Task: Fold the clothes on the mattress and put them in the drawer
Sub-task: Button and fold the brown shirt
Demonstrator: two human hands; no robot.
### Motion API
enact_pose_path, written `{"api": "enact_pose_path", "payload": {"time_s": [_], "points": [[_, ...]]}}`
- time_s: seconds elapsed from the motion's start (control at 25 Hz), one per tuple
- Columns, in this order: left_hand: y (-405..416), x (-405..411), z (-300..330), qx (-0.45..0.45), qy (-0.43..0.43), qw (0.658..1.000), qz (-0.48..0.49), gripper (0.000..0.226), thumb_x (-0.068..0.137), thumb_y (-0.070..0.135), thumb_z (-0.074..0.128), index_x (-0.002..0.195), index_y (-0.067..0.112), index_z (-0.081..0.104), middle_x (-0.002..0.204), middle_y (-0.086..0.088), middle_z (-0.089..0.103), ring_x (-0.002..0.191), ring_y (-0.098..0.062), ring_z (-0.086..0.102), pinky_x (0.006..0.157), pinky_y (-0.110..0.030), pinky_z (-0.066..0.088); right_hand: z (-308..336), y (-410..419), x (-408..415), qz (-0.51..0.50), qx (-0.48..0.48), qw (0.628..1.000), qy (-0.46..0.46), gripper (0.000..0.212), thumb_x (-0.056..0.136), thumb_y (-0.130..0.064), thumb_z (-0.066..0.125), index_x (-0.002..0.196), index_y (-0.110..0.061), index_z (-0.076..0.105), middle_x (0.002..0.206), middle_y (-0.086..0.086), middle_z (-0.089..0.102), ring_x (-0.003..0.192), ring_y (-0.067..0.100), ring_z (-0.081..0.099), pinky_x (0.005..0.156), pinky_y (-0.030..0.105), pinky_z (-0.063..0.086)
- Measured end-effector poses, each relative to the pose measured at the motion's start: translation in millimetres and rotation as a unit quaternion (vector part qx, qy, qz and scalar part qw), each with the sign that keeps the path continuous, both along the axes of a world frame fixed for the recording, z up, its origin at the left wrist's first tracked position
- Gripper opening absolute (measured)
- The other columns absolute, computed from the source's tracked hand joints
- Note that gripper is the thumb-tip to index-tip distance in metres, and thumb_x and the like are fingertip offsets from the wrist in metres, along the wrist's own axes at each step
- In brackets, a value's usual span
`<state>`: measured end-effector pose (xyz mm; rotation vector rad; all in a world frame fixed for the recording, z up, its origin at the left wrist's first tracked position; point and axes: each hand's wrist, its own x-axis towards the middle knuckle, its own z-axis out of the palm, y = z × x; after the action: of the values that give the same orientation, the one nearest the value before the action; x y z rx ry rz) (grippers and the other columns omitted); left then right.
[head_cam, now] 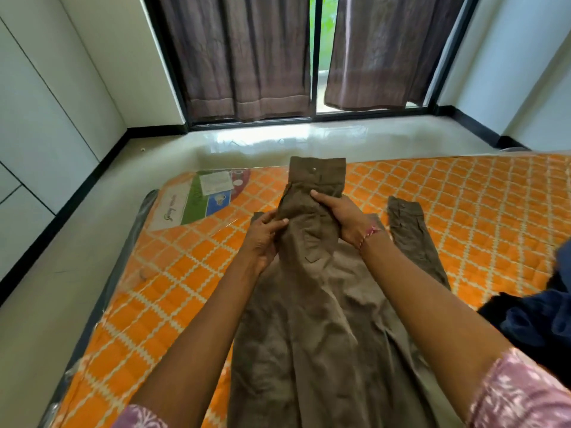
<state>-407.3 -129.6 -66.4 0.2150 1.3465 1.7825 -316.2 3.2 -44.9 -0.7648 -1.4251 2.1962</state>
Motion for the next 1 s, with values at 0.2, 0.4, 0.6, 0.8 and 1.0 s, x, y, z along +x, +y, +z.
{"api": "enact_pose_path", "payload": {"time_s": [0.2,0.4,0.6,0.8,1.0], "points": [[3,-15,-14,-0.174,0.260,0.934,0.175,0.039,0.092,0.014,0.060,0.128,0.006,0.050,0.122,-0.013,0.055,0.111,-0.026,0.054,0.077,-0.028,0.043,-12,-5,-49,-0.060,0.102,0.984,-0.137,0.018,0.092,-0.017,0.059,0.100,-0.003,0.067,0.095,0.019,0.068,0.084,0.031,0.065,0.081,0.043,0.054],[0,-16,-28,-0.170,-0.054,0.982,-0.062,0.066,0.075,0.046,0.073,0.127,0.010,0.051,0.127,-0.009,0.055,0.113,-0.025,0.056,0.080,-0.033,0.050,3,-2,-44,0.035,-0.009,0.998,-0.058,0.022,0.097,-0.022,0.052,0.102,-0.005,0.065,0.085,0.008,0.071,0.073,0.021,0.068,0.068,0.032,0.058],[-10,-25,-54,-0.099,-0.067,0.993,0.004,0.014,0.094,0.019,0.057,0.082,0.013,0.062,0.076,-0.003,0.066,0.058,-0.009,0.064,0.054,-0.021,0.051,-39,18,-45,-0.004,-0.016,0.995,-0.103,0.031,0.091,-0.033,0.061,0.110,-0.009,0.065,0.112,0.013,0.068,0.091,0.024,0.067,0.078,0.035,0.058],[-27,0,-82,-0.203,-0.100,0.974,-0.029,0.023,0.094,0.010,0.056,0.115,0.001,0.061,0.107,-0.012,0.066,0.072,-0.017,0.058,0.061,-0.030,0.052,-121,5,-9,-0.034,0.009,0.949,-0.313,0.022,0.089,-0.035,0.062,0.096,-0.014,0.061,0.075,0.001,0.054,0.058,0.011,0.048,0.044,0.020,0.034],[-36,19,-92,-0.211,-0.013,0.973,0.089,0.024,0.091,0.006,0.060,0.113,0.000,0.063,0.111,-0.016,0.066,0.088,-0.026,0.061,0.071,-0.031,0.050,-101,-11,7,-0.058,0.054,0.956,-0.282,0.011,0.091,-0.007,0.058,0.100,-0.014,0.058,0.077,0.002,0.056,0.059,0.011,0.050,0.040,0.018,0.037]]}}
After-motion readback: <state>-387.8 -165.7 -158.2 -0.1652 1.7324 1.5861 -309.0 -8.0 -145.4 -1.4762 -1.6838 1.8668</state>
